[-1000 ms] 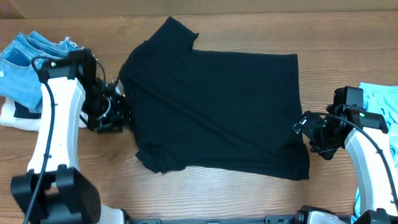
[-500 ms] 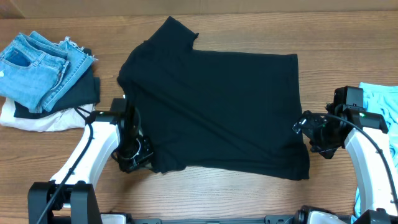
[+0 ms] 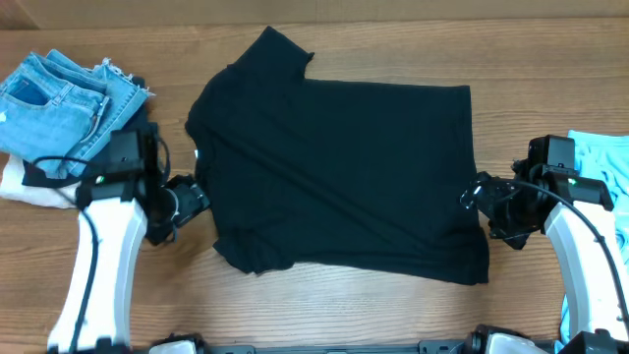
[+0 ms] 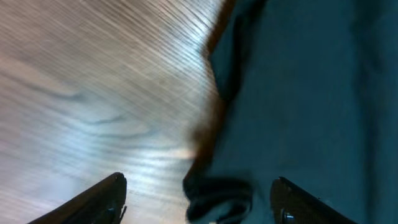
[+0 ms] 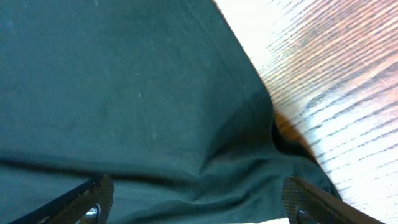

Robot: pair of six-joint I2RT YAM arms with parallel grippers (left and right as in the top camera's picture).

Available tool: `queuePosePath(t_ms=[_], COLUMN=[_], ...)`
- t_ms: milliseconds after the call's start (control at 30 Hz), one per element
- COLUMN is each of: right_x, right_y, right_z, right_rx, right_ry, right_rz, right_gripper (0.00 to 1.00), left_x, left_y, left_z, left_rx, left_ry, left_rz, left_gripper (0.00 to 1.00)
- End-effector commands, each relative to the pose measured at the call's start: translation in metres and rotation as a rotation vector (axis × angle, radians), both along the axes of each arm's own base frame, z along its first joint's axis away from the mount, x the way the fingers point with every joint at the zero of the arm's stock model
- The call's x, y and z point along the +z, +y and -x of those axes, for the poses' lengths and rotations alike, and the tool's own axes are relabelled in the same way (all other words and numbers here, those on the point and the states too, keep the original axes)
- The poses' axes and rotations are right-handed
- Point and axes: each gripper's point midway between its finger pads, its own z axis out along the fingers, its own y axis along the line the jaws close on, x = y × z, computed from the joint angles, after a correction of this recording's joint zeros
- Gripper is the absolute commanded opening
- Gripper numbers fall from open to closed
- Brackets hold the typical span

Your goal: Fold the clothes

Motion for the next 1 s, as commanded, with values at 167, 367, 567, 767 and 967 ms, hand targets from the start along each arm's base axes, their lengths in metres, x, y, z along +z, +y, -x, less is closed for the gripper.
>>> queuePosePath(t_ms=[167, 367, 567, 767, 967], right_x=[0.006, 0.006, 0.006, 0.004, 0.003], right_y=[0.0, 0.0, 0.0, 0.002, 0.003], right_z=[-0.007, -0.006, -0.006, 0.0, 0.006], right_rx=[0.009, 0.009, 0.009, 0.009, 0.009], right_ry=[-0.026, -0.024, -0.023, 0.003, 0.029], right_rz=[-0.001, -0.002, -0.002, -0.008, -0.013], right_gripper=[0.91, 0.91, 0.91, 0.96, 1.0], left_x=[-0.082, -0.073, -0.052, -0.049, -0.037], left_y=[-0.047, -0.035, 0.016, 0.012, -0.005], left_z=[-0.009, -0.006, 0.006, 0.021, 0.02], left_rx=[-0.123, -0.126, -0.05, -0.121, -0.293], left_ry=[0.194, 0.212, 0.271, 0.321, 0.248], left_rz=[0.315, 0.292, 0.163, 0.184, 0.275], left_gripper=[0.61, 0.04, 0.15, 0.66, 0.6])
